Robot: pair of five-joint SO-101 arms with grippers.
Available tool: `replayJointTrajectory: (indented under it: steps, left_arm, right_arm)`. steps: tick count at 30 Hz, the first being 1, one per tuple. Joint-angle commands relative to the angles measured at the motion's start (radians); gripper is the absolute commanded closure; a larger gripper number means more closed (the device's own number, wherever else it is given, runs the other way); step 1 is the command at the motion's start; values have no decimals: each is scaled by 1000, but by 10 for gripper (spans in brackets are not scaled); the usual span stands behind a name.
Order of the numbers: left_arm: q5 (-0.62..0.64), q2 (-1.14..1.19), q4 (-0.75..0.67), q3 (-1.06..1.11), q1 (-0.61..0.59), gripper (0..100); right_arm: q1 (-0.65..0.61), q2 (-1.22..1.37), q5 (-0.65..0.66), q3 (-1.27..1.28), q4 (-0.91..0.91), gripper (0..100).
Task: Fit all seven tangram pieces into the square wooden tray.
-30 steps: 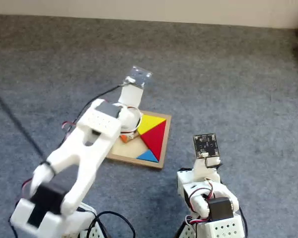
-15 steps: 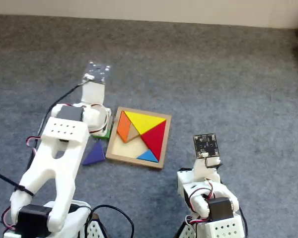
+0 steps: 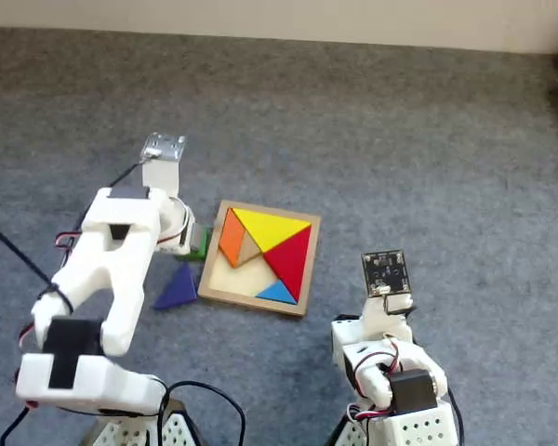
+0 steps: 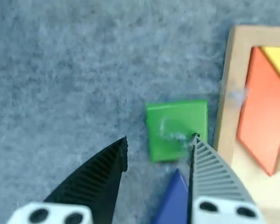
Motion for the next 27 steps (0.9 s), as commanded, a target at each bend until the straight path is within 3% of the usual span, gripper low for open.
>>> replayJointTrajectory:
  steps: [1, 10, 17, 27]
  left_arm:
    - [-25, 73, -2, -117, -12, 786]
    - [-20, 82, 23, -153, 45, 783]
    - [61, 87, 28, -194, 41, 782]
    - [66, 91, 26, -191, 44, 781]
  right_arm:
    - [-8, -18, 9, 113, 4, 988]
    - [-8, -18, 9, 113, 4, 988]
    - [-8, -18, 9, 113, 4, 988]
    - [-8, -18, 9, 113, 4, 988]
